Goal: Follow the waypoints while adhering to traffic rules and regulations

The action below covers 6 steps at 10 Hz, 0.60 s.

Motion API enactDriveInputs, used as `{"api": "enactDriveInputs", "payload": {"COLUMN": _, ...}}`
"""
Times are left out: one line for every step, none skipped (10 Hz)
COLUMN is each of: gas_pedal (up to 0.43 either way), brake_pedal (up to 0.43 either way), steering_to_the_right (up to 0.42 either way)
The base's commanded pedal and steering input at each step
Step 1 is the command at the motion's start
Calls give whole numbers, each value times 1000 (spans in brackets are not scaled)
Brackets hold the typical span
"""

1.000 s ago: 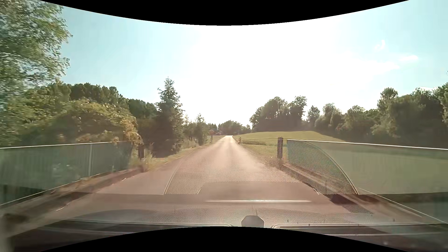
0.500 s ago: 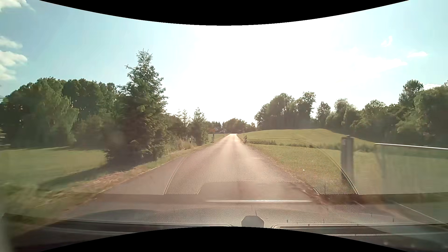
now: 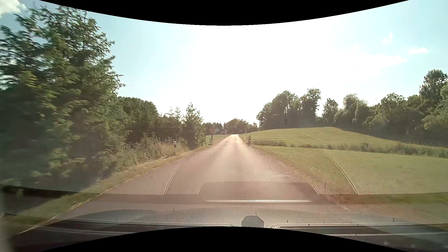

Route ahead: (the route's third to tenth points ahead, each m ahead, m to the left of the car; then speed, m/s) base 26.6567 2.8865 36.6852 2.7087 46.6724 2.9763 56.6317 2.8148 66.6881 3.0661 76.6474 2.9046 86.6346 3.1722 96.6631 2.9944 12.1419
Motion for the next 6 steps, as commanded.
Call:
{"api": "enactDriveInputs", "payload": {"gas_pedal": 98, "brake_pedal": 6, "steering_to_the_right": -6}}
{"api": "enactDriveInputs", "payload": {"gas_pedal": 98, "brake_pedal": 6, "steering_to_the_right": -7}}
{"api": "enactDriveInputs", "payload": {"gas_pedal": 98, "brake_pedal": 6, "steering_to_the_right": -8}}
{"api": "enactDriveInputs", "payload": {"gas_pedal": 98, "brake_pedal": 6, "steering_to_the_right": -8}}
{"api": "enactDriveInputs", "payload": {"gas_pedal": 98, "brake_pedal": 6, "steering_to_the_right": -7}}
{"api": "enactDriveInputs", "payload": {"gas_pedal": 98, "brake_pedal": 6, "steering_to_the_right": -4}}
